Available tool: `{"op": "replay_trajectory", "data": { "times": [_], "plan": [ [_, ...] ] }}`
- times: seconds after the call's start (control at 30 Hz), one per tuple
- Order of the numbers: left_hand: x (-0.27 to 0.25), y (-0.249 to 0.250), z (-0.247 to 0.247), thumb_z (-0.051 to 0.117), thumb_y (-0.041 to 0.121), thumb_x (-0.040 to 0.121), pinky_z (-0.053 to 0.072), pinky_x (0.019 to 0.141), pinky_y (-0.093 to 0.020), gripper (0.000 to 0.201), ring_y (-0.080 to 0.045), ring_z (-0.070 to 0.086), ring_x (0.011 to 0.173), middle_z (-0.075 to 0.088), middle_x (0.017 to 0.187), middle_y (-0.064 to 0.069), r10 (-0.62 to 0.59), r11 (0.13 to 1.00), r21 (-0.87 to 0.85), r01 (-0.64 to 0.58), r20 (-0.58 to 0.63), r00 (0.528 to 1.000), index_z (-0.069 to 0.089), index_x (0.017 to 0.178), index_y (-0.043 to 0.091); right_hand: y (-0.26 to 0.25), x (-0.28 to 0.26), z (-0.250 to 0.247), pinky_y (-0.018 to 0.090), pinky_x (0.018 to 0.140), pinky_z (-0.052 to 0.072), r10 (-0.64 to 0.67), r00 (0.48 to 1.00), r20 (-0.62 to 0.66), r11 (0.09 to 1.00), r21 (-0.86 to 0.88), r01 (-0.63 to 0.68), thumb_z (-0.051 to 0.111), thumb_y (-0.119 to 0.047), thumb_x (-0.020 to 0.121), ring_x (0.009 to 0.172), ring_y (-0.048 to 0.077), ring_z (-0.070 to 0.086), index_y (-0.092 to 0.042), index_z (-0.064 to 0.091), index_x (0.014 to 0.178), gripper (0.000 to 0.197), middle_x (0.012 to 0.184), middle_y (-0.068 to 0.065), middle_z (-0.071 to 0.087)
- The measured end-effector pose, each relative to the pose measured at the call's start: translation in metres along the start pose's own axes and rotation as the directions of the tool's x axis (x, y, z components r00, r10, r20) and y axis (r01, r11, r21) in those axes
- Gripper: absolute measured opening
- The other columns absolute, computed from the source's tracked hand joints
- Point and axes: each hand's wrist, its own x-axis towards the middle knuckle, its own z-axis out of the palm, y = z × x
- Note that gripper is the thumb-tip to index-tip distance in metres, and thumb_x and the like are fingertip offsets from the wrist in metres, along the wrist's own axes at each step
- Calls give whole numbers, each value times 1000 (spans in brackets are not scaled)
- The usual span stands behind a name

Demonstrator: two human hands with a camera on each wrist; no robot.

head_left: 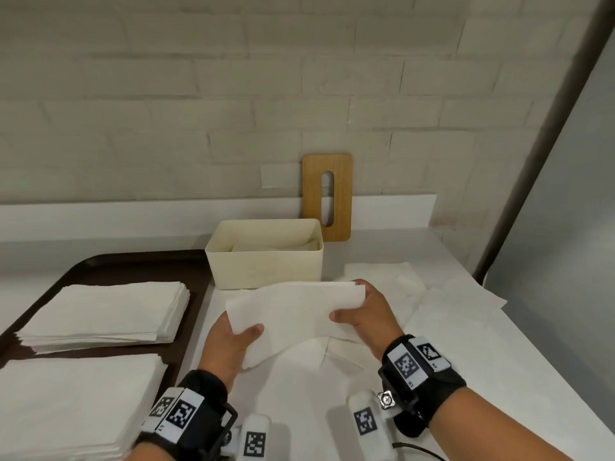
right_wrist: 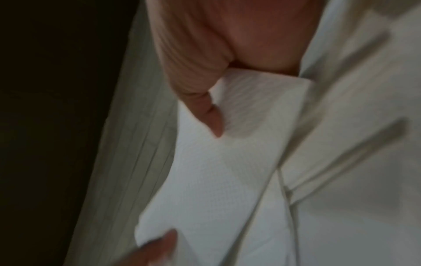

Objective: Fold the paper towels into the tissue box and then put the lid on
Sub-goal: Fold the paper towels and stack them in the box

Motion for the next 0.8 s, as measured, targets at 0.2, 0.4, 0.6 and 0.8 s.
{"op": "replay_trajectory", "data": {
  "times": [0.2, 0.4, 0.6, 0.8],
  "plan": [
    [-9, 54, 4, 63, 5, 84, 49, 76, -15, 28, 0, 63, 83, 69, 82, 17, 235, 869, 386, -309, 227, 945, 61, 91, 33, -54, -16, 0, 31, 107, 19, -467, 847, 253, 497, -717, 489, 72, -25, 74, 126, 10, 31, -32, 40, 136, 70, 131, -9, 40],
    [-9, 88, 6, 78, 1, 67, 52, 67, -20, 38, -9, 65, 83, 70, 87, 7, 420, 890, 119, -440, 161, 893, 65, 88, 30, -80, -26, 20, 23, 70, 50, -310, 855, 417, 863, -253, 436, 59, -12, 89, 72, 4, 61, -30, 61, 82, 20, 79, -11, 63],
    [-13, 60, 9, 78, 8, 67, 56, 72, -28, 50, -19, 68, 97, 71, 104, -4, 309, 940, -195, -280, 138, 941, 58, 112, 16, -61, -34, 41, 46, 93, 51, -282, 940, 191, 959, 86, 270, 49, -10, 95, 102, 24, 65, -27, 60, 99, 21, 108, 5, 69],
    [-25, 52, 19, 46, 9, 94, 51, 68, -9, 24, -8, 63, 95, 66, 100, 7, 363, 926, 98, -365, 42, 931, 54, 111, 25, -46, -50, 57, 32, 92, 50, -280, 935, 216, 957, -16, 290, 40, -14, 99, 100, 9, 60, -26, 49, 108, 18, 112, 1, 63]
  ]
}}
